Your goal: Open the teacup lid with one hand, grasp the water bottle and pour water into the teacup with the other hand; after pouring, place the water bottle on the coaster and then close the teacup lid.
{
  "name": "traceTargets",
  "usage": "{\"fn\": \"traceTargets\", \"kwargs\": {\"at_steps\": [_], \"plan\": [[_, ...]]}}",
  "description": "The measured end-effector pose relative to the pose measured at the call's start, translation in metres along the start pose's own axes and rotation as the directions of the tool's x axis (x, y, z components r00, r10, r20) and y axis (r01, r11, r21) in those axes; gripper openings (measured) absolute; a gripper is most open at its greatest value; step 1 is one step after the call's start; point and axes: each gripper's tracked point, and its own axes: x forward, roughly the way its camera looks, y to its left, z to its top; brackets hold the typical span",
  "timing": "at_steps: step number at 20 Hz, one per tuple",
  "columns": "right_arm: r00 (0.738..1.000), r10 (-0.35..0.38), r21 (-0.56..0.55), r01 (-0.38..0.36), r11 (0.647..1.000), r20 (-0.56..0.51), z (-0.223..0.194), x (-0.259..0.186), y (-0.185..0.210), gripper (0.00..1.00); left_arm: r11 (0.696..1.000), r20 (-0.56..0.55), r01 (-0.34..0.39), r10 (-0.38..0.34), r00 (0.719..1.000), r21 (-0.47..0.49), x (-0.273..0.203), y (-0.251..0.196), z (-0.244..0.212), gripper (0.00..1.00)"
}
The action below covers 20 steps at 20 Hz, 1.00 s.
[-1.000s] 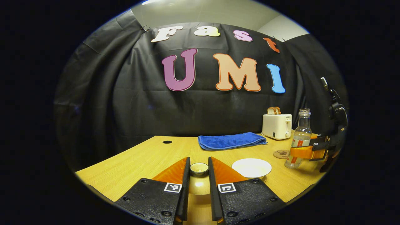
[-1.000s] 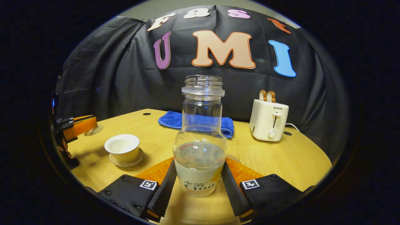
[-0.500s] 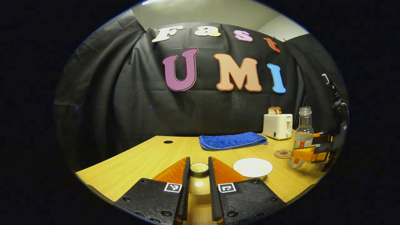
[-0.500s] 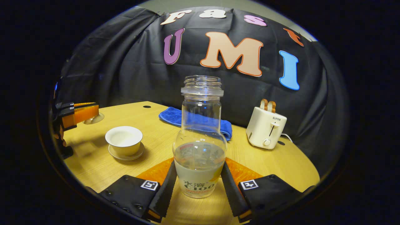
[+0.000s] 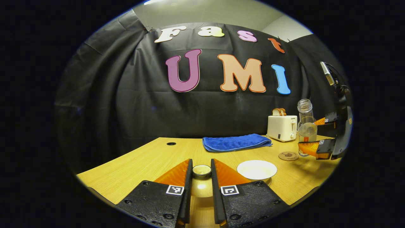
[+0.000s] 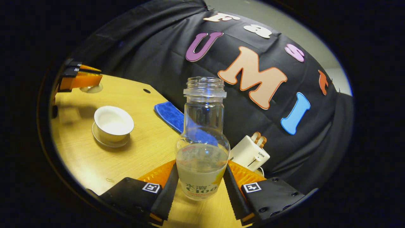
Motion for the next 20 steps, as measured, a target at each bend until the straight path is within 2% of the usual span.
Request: {"fn": "traceTargets", "kwargs": {"at_steps": [1, 3, 6, 10, 11, 18, 20], "plan": [[1.0, -0.015, -0.045, 0.015, 0.999, -0.006, 0.0, 0.001, -0.002, 0.81, 1.0, -0.001, 0.0, 0.0, 1.0, 0.0, -0.001, 0.0, 0.0, 0.27], [0.999, -0.043, -0.131, 0.042, 0.99, -0.001, 0.002, 0.0, -0.005, 0.81, 1.0, -0.001, 0.0, 0.0, 1.0, 0.0, -0.001, 0.001, 0.0, 0.28], [0.996, -0.083, -0.276, 0.089, 0.957, 0.035, 0.014, 0.01, -0.003, 0.81, 1.0, -0.001, 0.0, 0.0, 1.0, 0.001, -0.002, 0.001, 0.0, 0.27], [0.997, -0.063, -0.395, 0.079, 0.915, 0.054, 0.018, 0.015, 0.012, 0.77, 1.0, 0.0, 0.001, -0.001, 1.0, 0.0, -0.001, 0.001, 0.001, 0.27], [0.997, -0.058, -0.426, 0.075, 0.901, 0.053, 0.017, 0.016, 0.015, 0.79, 1.0, 0.0, 0.0, 0.0, 1.0, 0.0, -0.001, 0.0, 0.0, 0.27], [0.992, -0.053, -0.663, 0.117, 0.74, 0.117, 0.029, 0.025, 0.021, 0.81, 1.0, 0.0, 0.003, -0.003, 1.0, 0.0, -0.001, 0.0, 0.0, 0.27], [0.992, -0.038, -0.697, 0.111, 0.709, 0.12, 0.029, 0.028, 0.026, 0.81, 1.0, 0.0, 0.003, -0.003, 1.0, 0.0, -0.001, 0.0, 0.001, 0.27]]}}
